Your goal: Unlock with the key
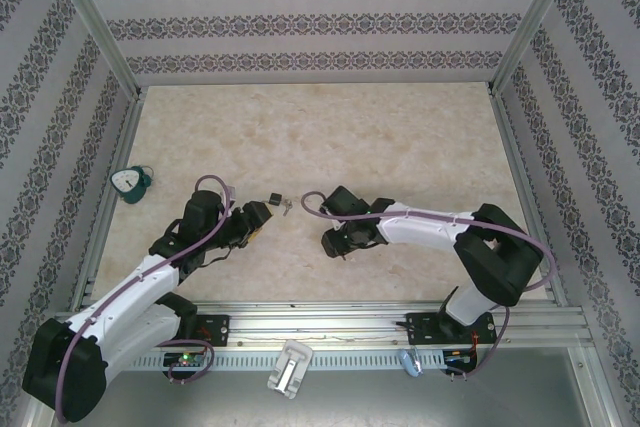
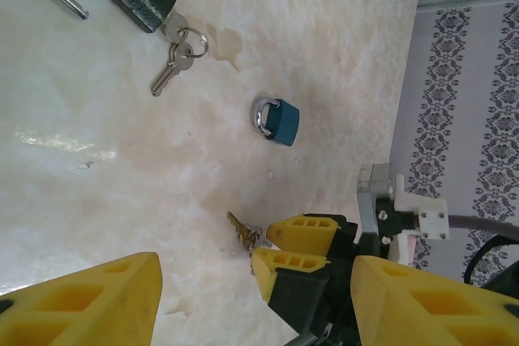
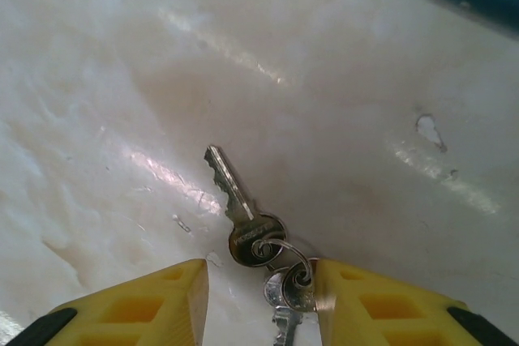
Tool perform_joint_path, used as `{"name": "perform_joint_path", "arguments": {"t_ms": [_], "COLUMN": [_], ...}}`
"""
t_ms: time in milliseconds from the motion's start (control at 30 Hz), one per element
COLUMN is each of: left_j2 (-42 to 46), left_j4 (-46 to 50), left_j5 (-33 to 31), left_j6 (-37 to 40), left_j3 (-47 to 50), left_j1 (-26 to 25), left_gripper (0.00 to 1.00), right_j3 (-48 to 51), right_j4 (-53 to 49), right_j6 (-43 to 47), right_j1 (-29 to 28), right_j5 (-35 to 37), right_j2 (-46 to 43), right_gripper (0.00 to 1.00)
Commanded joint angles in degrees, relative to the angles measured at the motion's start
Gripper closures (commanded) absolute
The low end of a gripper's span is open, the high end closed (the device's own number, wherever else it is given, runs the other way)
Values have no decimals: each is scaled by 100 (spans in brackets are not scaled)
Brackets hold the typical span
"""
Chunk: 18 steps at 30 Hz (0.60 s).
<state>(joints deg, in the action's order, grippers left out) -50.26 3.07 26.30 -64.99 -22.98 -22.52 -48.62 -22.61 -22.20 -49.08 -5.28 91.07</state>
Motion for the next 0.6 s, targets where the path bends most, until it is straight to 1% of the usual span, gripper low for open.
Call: {"name": "perform_joint_path", "arguments": {"t_ms": [0, 433, 567], "left_j2": [57, 414, 482], "left_j4": [-246, 2, 39], "left_j5": [-104, -248, -283], "left_j6": [-49, -11, -12], "left_j3": [101, 110, 136], "left_j1": [-60, -61, -59], "left_gripper": [38, 38, 38], "right_j3": [-259, -679, -733], "right_j4": [-301, -606, -609], "right_j6": [196, 373, 389], "right_j1": [-184, -644, -699], "right_j5": [515, 1479, 1513], "right_j2": [150, 660, 809], "right_gripper": [60, 58, 60]}}
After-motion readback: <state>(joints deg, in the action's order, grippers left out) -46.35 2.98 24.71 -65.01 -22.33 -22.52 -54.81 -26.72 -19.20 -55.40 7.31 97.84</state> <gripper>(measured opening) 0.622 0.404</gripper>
